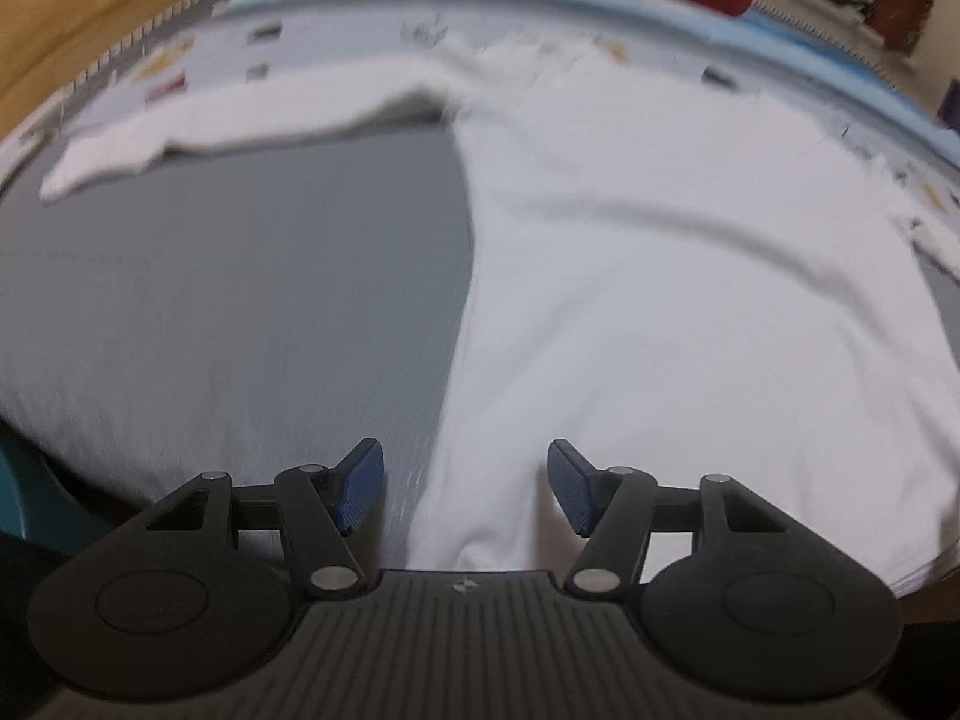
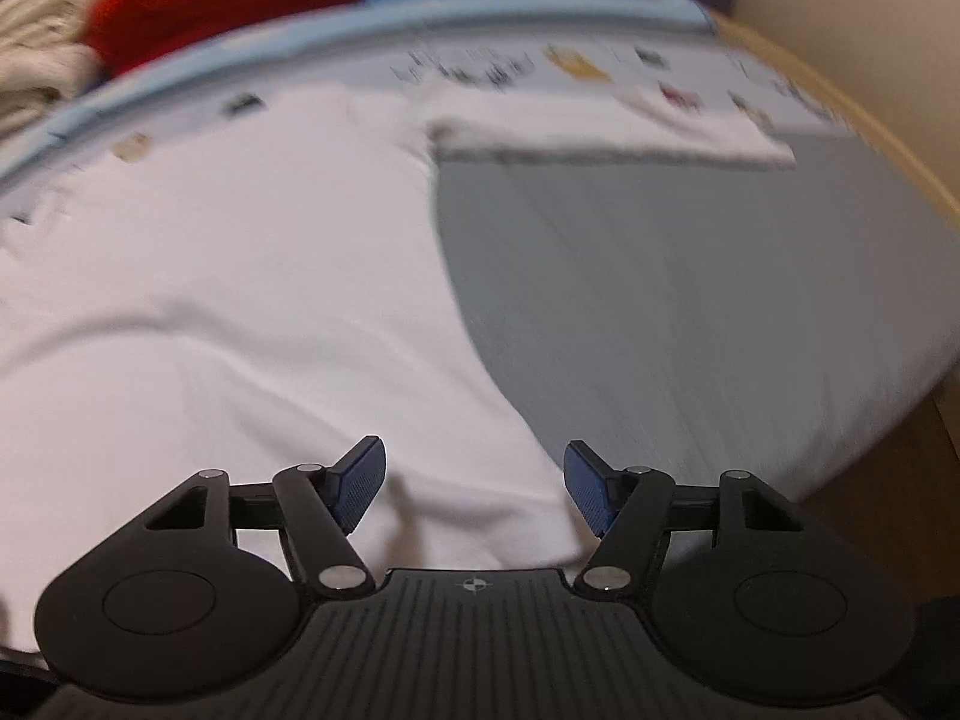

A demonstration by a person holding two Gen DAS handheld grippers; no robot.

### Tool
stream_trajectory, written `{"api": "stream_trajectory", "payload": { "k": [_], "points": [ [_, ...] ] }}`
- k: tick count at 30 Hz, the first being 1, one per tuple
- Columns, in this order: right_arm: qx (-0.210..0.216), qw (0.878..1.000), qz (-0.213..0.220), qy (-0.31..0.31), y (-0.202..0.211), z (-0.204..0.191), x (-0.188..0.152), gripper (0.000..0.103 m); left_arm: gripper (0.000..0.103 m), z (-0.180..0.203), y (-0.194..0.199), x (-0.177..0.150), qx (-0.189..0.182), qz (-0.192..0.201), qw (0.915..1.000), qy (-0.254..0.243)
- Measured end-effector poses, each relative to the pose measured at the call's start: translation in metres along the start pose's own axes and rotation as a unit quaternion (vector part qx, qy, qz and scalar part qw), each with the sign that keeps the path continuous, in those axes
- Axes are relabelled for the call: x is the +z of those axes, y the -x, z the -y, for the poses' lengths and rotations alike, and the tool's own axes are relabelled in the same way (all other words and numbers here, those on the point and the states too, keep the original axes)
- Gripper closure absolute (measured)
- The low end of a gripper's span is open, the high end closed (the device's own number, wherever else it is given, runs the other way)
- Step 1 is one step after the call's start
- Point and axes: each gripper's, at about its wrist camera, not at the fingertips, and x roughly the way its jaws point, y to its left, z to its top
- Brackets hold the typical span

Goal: Fold small clothes

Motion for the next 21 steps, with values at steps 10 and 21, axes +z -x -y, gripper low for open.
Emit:
{"api": "stream_trajectory", "payload": {
  "k": [10, 21],
  "points": [
    [-0.007, 0.997, -0.063, -0.035, -0.024, 0.013, -0.015, 0.092, 0.098, -0.030, 0.009, -0.010, 0.028, 0.002, 0.9993, -0.025],
    [0.015, 0.999, 0.014, -0.025, 0.015, 0.012, -0.005, 0.075, 0.067, 0.011, 0.047, -0.010, 0.003, 0.070, 0.9955, -0.064]
  ]
}}
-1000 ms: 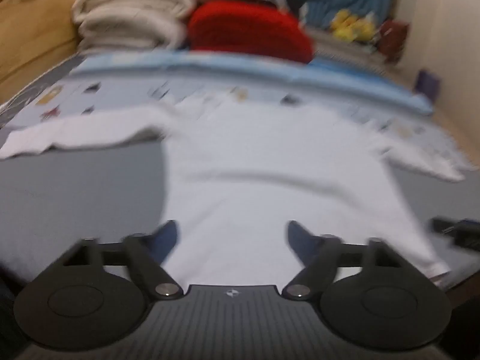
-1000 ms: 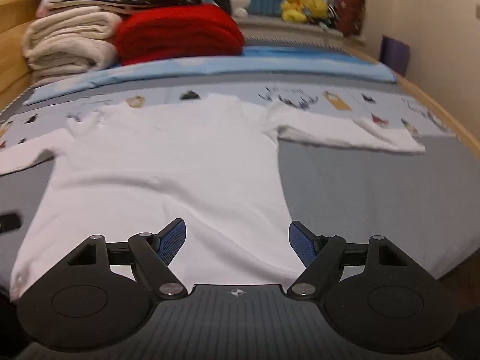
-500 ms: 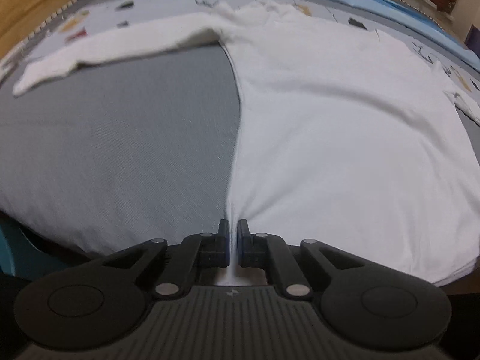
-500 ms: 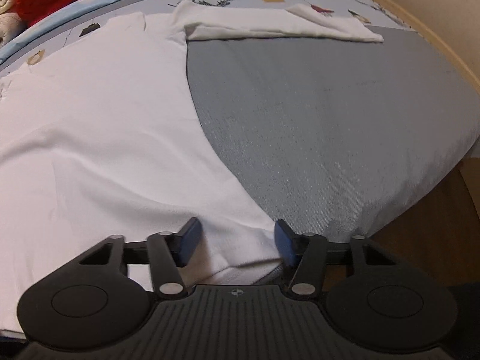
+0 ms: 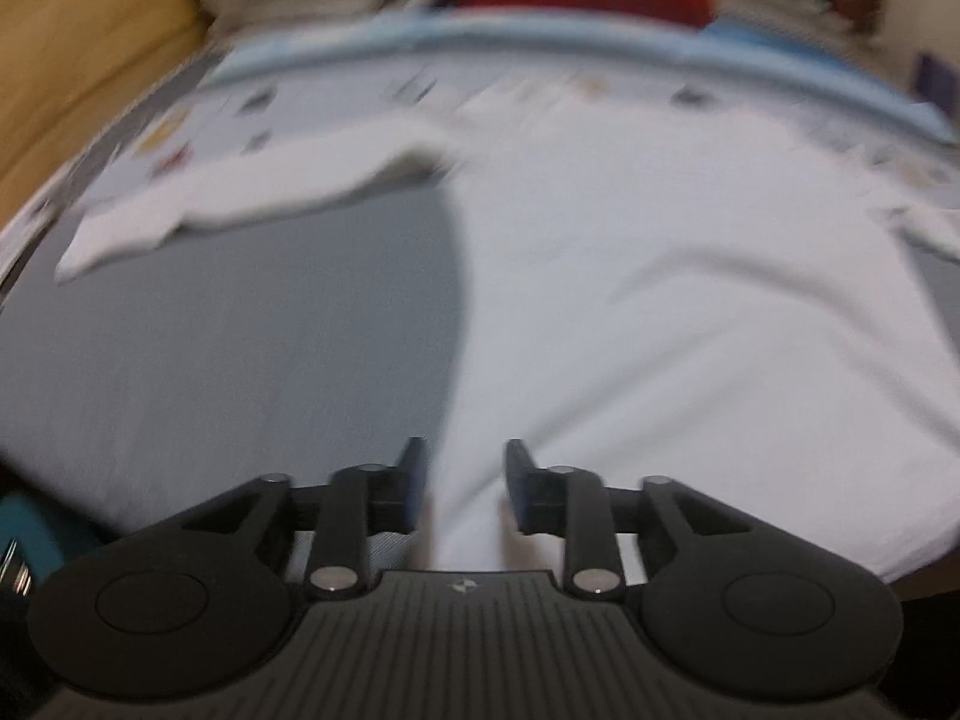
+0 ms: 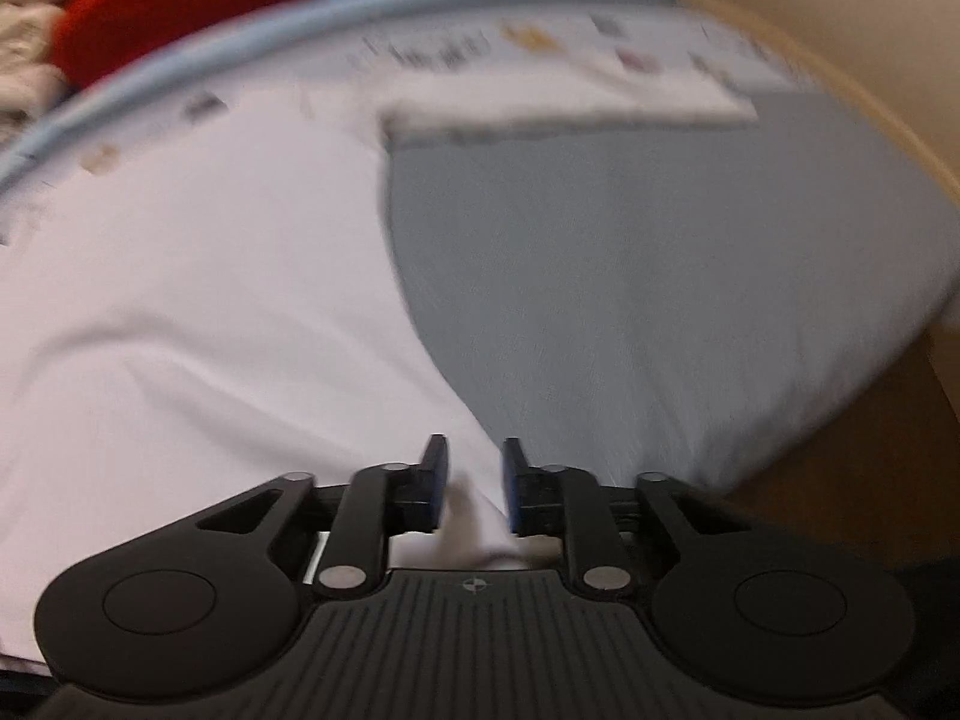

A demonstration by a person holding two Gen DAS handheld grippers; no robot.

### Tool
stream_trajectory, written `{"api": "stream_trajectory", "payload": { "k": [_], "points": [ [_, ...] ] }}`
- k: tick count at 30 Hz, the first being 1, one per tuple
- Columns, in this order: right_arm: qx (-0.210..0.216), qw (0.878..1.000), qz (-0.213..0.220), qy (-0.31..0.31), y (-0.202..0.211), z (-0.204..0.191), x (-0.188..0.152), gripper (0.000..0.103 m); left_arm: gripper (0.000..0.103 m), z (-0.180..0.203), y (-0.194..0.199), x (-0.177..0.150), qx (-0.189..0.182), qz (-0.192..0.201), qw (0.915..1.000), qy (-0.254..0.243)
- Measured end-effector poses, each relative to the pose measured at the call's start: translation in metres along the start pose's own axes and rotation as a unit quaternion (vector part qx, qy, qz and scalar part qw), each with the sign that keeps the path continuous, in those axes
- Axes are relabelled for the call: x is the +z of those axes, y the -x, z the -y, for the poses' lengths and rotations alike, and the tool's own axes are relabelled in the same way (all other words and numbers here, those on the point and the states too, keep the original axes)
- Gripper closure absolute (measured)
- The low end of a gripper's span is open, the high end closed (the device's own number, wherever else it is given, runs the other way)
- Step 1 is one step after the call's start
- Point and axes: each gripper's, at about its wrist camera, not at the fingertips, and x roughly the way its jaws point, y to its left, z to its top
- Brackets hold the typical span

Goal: Fold small clothes

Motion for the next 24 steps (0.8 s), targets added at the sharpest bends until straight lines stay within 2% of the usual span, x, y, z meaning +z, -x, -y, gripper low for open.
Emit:
{"api": "stream_trajectory", "payload": {
  "k": [2, 4, 5, 7, 8, 10, 12, 14, 15, 19, 20, 24],
  "points": [
    [0.029, 0.999, 0.019, 0.016, 0.004, -0.008, 0.001, 0.064, 0.066, 0.012, 0.002, -0.002, -0.045, 0.003, 0.9989, -0.007],
    [0.044, 0.999, -0.012, 0.026, -0.008, -0.015, -0.001, 0.061, 0.066, 0.018, -0.008, -0.008, -0.074, -0.033, 0.9967, 0.003],
    [0.043, 0.998, -0.038, 0.028, -0.017, -0.015, -0.003, 0.061, 0.066, 0.019, -0.017, -0.012, -0.076, -0.063, 0.9951, 0.008],
    [0.014, 0.994, -0.106, 0.040, -0.038, -0.016, -0.011, 0.060, 0.066, 0.018, -0.034, -0.021, -0.060, -0.123, 0.9905, 0.015],
    [0.013, 0.994, -0.100, 0.041, -0.037, -0.016, -0.011, 0.061, 0.065, 0.018, -0.033, -0.023, -0.059, -0.123, 0.9906, 0.018],
    [0.015, 0.995, -0.089, 0.042, -0.030, -0.019, -0.005, 0.061, 0.063, 0.025, -0.021, -0.019, -0.059, -0.104, 0.9928, 0.008],
    [0.037, 0.997, -0.044, 0.042, -0.014, -0.021, 0.002, 0.060, 0.050, 0.034, -0.006, -0.013, -0.062, -0.062, 0.9961, -0.008],
    [0.069, 0.996, 0.002, 0.051, 0.004, -0.027, 0.008, 0.059, 0.025, 0.039, 0.011, -0.007, -0.068, -0.015, 0.9974, -0.018],
    [0.084, 0.994, 0.027, 0.061, 0.013, -0.031, 0.007, 0.059, 0.020, 0.036, 0.020, -0.002, -0.070, 0.012, 0.9972, -0.022],
    [0.122, 0.983, 0.097, 0.100, 0.042, -0.047, 0.008, 0.058, 0.015, 0.053, 0.045, 0.005, -0.064, 0.082, 0.9938, -0.041],
    [0.129, 0.981, 0.102, 0.104, 0.044, -0.048, 0.007, 0.057, 0.011, 0.056, 0.048, 0.006, -0.064, 0.091, 0.9929, -0.041],
    [0.131, 0.978, 0.107, 0.123, 0.045, -0.053, 0.003, 0.057, 0.011, 0.062, 0.052, 0.004, -0.064, 0.102, 0.9925, -0.022]
  ]
}}
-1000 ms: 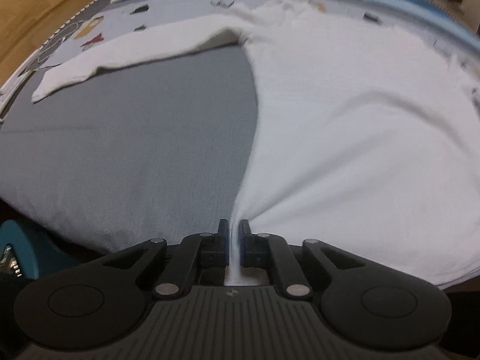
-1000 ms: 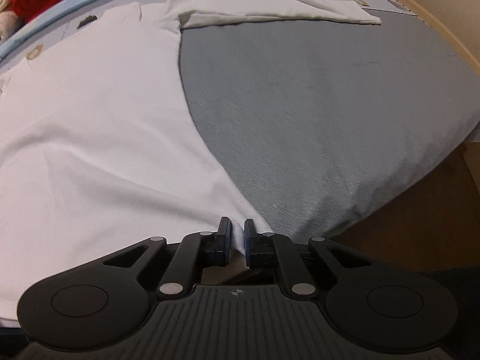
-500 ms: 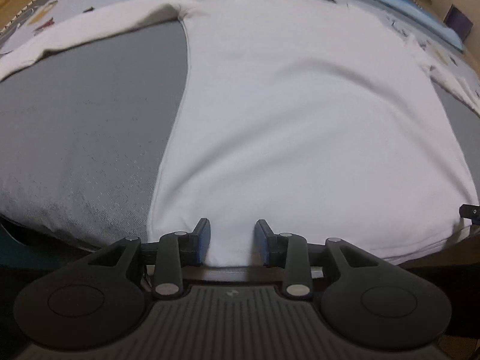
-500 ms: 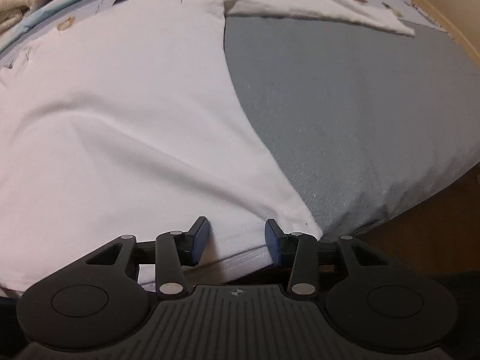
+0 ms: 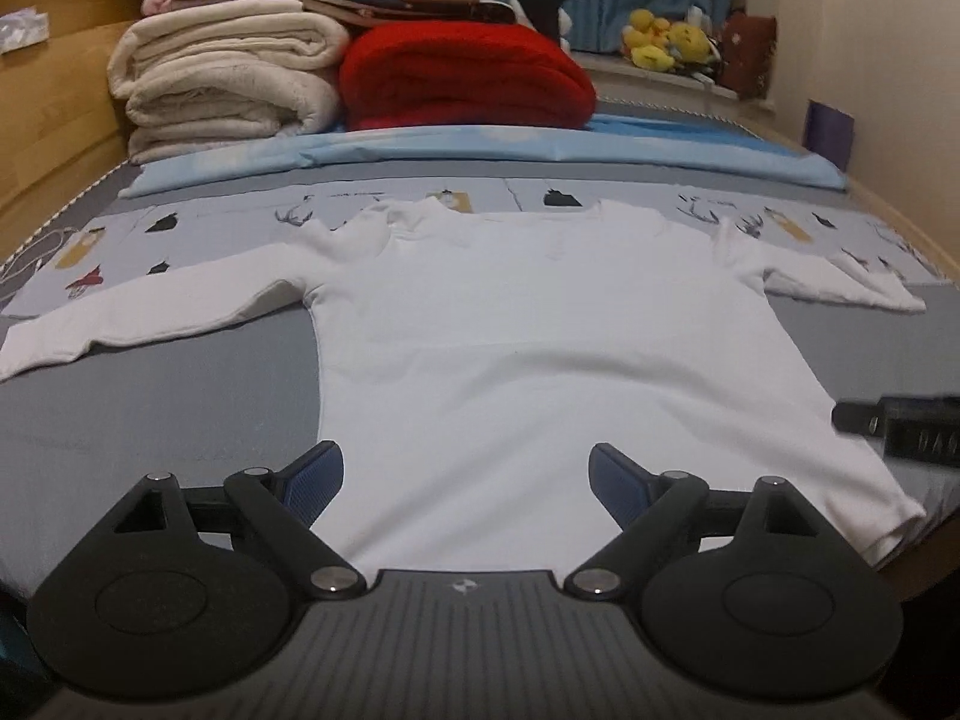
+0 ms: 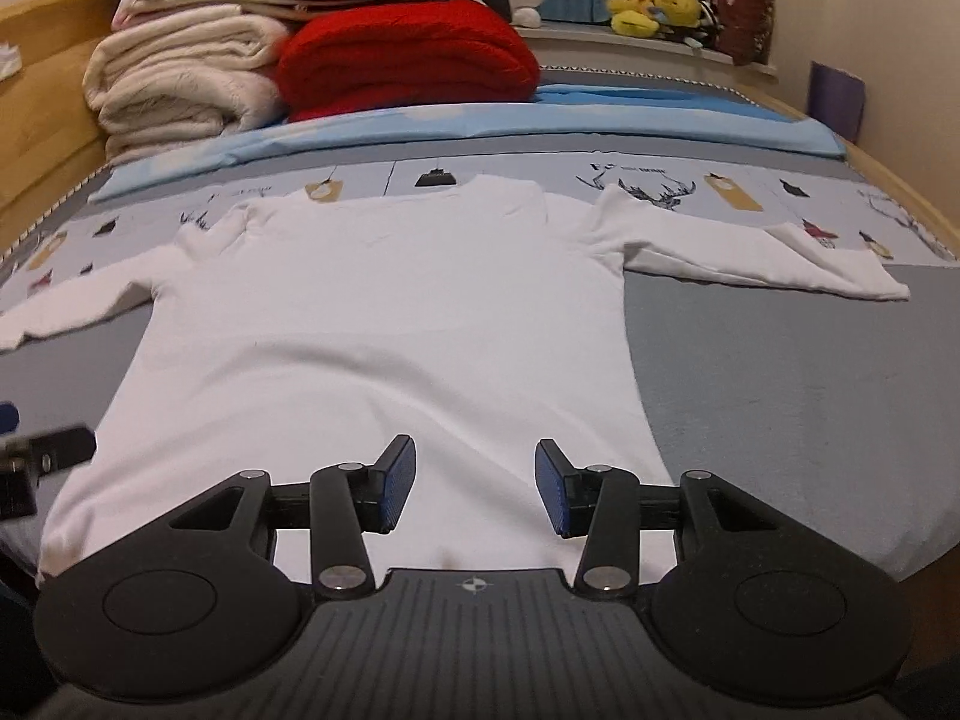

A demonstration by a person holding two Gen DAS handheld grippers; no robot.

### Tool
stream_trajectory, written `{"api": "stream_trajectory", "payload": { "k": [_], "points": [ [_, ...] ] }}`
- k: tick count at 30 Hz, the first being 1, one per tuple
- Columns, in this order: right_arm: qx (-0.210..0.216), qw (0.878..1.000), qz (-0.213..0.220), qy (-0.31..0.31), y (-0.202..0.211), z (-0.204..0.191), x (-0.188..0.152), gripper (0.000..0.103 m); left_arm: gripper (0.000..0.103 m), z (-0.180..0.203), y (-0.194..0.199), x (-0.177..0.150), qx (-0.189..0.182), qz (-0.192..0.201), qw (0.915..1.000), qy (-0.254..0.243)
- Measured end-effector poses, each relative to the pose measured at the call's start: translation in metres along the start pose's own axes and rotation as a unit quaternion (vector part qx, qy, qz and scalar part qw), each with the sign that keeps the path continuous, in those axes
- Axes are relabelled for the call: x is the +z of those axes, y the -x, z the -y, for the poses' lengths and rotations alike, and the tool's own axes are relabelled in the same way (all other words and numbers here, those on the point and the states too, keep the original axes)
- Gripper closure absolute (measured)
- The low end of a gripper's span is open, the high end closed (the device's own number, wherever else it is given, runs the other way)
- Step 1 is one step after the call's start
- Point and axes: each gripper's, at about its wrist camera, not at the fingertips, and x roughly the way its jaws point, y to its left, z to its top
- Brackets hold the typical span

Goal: Fold small clothes

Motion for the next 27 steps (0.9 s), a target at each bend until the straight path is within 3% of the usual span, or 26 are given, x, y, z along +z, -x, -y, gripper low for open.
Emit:
{"api": "stream_trajectory", "payload": {
  "k": [4, 10, 16, 21, 27],
  "points": [
    [0.002, 1.000, 0.008, 0.012, 0.007, -0.017, -0.014, 0.049, 0.011, 0.000, -0.009, 0.001, 0.006, -0.006, 1.0000, -0.004],
    [-0.003, 1.000, -0.011, -0.001, -0.004, -0.026, -0.022, 0.049, 0.014, -0.012, -0.016, -0.006, -0.014, -0.027, 0.9995, 0.007],
    [-0.009, 1.000, -0.021, -0.006, -0.006, -0.025, -0.024, 0.049, 0.021, -0.013, -0.015, -0.004, 0.001, -0.014, 0.9999, 0.006],
    [-0.013, 1.000, -0.021, -0.008, -0.005, -0.023, -0.023, 0.049, 0.033, -0.015, -0.010, -0.001, -0.002, 0.004, 1.0000, 0.003],
    [-0.014, 0.999, -0.024, -0.017, -0.004, -0.023, -0.021, 0.049, 0.061, -0.024, -0.003, 0.028, -0.015, 0.004, 0.9999, -0.001]
  ]
}}
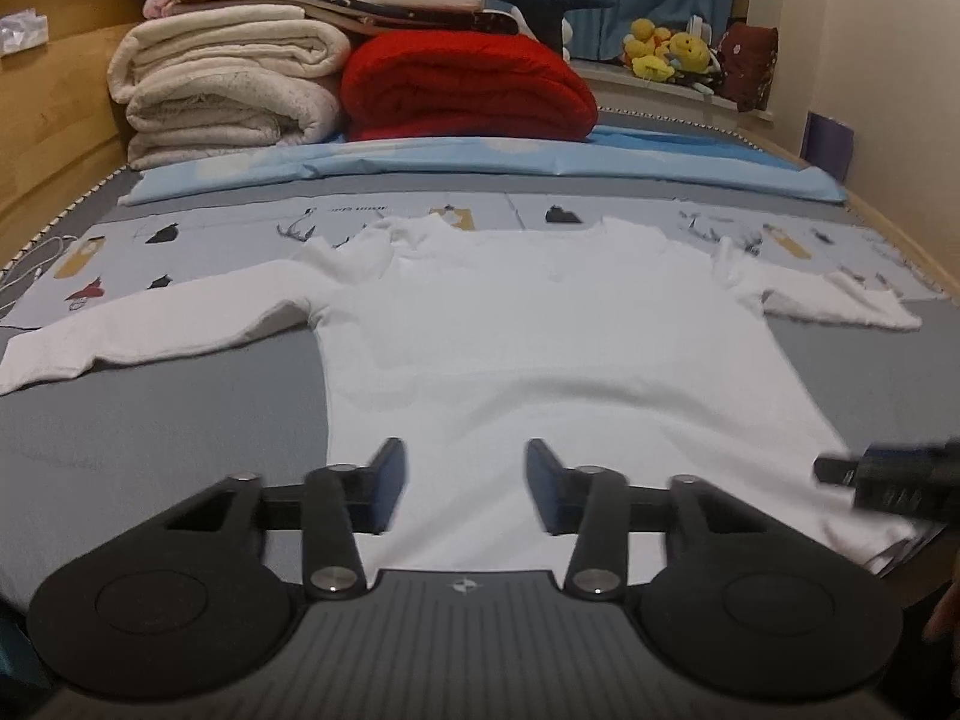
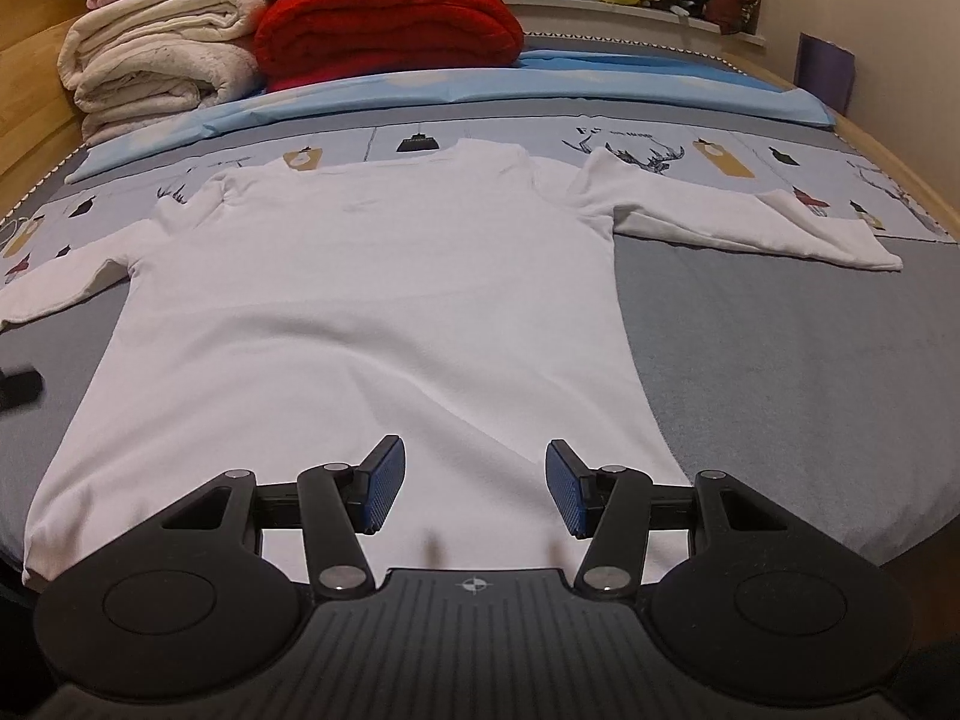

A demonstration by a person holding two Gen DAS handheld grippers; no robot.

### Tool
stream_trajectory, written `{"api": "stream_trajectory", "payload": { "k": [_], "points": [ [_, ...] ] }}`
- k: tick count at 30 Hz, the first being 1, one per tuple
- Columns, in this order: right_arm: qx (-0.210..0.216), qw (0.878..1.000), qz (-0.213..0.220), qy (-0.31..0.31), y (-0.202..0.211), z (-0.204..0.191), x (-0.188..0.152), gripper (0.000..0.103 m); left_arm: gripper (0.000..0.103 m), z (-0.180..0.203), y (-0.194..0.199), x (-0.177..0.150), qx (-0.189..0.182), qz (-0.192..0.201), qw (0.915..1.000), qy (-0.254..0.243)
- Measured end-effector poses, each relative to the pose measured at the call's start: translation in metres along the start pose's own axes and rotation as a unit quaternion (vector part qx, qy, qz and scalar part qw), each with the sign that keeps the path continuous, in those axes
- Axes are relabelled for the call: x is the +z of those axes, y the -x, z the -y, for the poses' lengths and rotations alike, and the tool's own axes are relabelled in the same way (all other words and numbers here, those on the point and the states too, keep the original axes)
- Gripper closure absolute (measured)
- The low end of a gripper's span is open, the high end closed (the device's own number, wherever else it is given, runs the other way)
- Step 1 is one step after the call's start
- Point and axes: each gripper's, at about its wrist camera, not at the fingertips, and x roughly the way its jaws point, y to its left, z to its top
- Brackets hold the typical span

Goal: Fold small clothes

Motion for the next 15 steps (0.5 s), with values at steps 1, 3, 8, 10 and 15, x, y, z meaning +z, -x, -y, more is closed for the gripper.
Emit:
{"api": "stream_trajectory", "payload": {
  "k": [1, 3, 8, 10, 15],
  "points": [
    [0.003, 1.000, -0.001, -0.003, 0.000, 0.000, 0.001, 0.049, 0.062, -0.001, 0.000, 0.009, -0.007, 0.005, 0.9999, -0.007],
    [0.006, 1.000, 0.001, -0.004, 0.000, 0.000, 0.002, 0.049, 0.064, -0.002, -0.001, 0.031, -0.016, 0.025, 0.9990, -0.034],
    [0.005, 1.000, 0.022, 0.007, 0.005, -0.004, 0.005, 0.049, 0.068, -0.012, -0.019, 0.084, -0.019, 0.087, 0.9922, -0.087],
    [-0.001, 0.999, 0.037, 0.013, 0.007, -0.007, 0.007, 0.049, 0.068, -0.023, -0.028, 0.096, -0.016, 0.109, 0.9895, -0.094],
    [-0.014, 0.996, 0.084, 0.028, 0.018, -0.013, 0.018, 0.050, 0.068, -0.073, -0.064, 0.095, -0.006, 0.098, 0.9947, -0.032]
  ]
}}
